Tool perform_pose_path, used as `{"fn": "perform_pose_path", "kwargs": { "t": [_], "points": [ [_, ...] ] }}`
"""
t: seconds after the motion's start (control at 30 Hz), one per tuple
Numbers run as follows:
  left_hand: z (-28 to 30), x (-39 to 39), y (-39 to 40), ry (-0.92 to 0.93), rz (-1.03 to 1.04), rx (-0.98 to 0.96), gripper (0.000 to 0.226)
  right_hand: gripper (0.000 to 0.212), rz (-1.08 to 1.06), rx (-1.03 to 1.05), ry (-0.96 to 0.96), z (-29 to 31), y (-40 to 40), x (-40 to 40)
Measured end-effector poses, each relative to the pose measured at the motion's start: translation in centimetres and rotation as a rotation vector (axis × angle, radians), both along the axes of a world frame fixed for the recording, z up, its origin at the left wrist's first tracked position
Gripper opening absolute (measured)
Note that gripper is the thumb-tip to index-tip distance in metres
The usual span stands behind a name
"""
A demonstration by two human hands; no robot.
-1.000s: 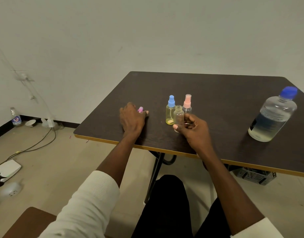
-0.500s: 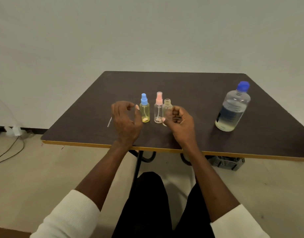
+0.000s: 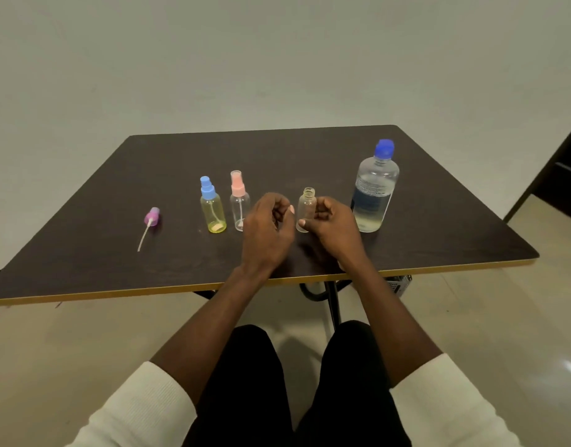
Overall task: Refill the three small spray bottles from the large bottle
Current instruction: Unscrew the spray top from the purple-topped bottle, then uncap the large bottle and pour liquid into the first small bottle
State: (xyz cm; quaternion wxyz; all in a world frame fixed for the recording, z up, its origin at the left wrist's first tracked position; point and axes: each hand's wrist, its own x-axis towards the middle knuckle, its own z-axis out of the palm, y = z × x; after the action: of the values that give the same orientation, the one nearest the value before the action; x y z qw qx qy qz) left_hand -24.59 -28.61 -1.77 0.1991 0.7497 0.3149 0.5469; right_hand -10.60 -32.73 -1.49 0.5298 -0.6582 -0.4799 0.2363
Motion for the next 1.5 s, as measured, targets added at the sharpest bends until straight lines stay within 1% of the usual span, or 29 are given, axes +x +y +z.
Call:
{"fn": "perform_pose_path", "kwargs": {
  "t": [0.23,0.33,0.4,0.43,0.47,0.53,0.6,0.67,0.73,0.8,0.87,0.93,1.0,1.07,1.2,1.4,1.5],
  "points": [
    [-0.1,0.0,0.4,-0.045,0.026,-0.056,0.01,0.035,0.015,-0.033,0.014,0.3,0.0,-0.3],
    [-0.2,-0.1,0.3,-0.109,0.038,-0.032,0.006,0.044,0.022,-0.048,0.012,0.4,-0.2,-0.1],
    [0.0,-0.1,-0.2,-0.187,0.041,0.012,0.006,0.047,-0.021,-0.008,-0.01,0.4,-0.8,-0.2],
    [0.1,0.1,-0.5,-0.225,0.039,0.031,0.006,0.041,-0.069,0.052,-0.028,0.5,-1.4,-0.2],
    [0.2,0.5,-1.0,-0.259,0.032,0.047,0.008,0.032,-0.133,0.145,-0.045,0.7,-2.1,-0.1],
    [0.6,2.2,-2.2,-0.315,-0.008,0.062,0.011,0.014,-0.305,0.369,-0.058,1.7,-3.7,0.8],
    [0.8,4.4,-3.1,-0.345,-0.088,0.04,0.015,0.01,-0.476,0.527,-0.016,3.3,-4.9,2.8],
    [1.0,7.0,-4.1,-0.311,-0.142,-0.024,0.03,0.013,-0.551,0.59,0.023,5.3,-5.4,5.4],
    [1.1,9.5,-4.7,-0.227,-0.169,-0.117,0.057,0.019,-0.515,0.547,0.003,7.1,-5.2,7.6],
    [1.0,11.7,-4.8,-0.163,-0.206,-0.263,0.085,0.029,-0.404,0.44,-0.053,8.6,-4.4,9.2],
    [0.9,13.4,-4.2,-0.139,-0.235,-0.394,0.1,0.04,-0.291,0.331,-0.135,9.9,-3.3,10.3],
    [0.5,14.2,-3.4,-0.139,-0.258,-0.427,0.099,0.048,-0.209,0.229,-0.276,10.6,-2.2,10.8],
    [0.4,14.6,-3.1,-0.149,-0.25,-0.439,0.087,0.046,-0.157,0.161,-0.414,10.9,-1.4,11.0],
    [0.5,14.6,-3.0,-0.147,-0.225,-0.464,0.08,0.041,-0.133,0.168,-0.471,10.8,-1.0,11.2],
    [0.6,14.3,-3.1,-0.124,-0.195,-0.478,0.079,0.035,-0.083,0.168,-0.408,10.8,-1.4,11.7],
    [0.8,14.1,-3.3,-0.112,-0.202,-0.493,0.078,0.037,0.039,0.082,-0.24,12.1,-2.1,12.9],
    [0.6,14.1,-3.3,-0.116,-0.203,-0.464,0.077,0.036,0.087,0.064,-0.223,12.2,-2.8,12.9]
  ]
}}
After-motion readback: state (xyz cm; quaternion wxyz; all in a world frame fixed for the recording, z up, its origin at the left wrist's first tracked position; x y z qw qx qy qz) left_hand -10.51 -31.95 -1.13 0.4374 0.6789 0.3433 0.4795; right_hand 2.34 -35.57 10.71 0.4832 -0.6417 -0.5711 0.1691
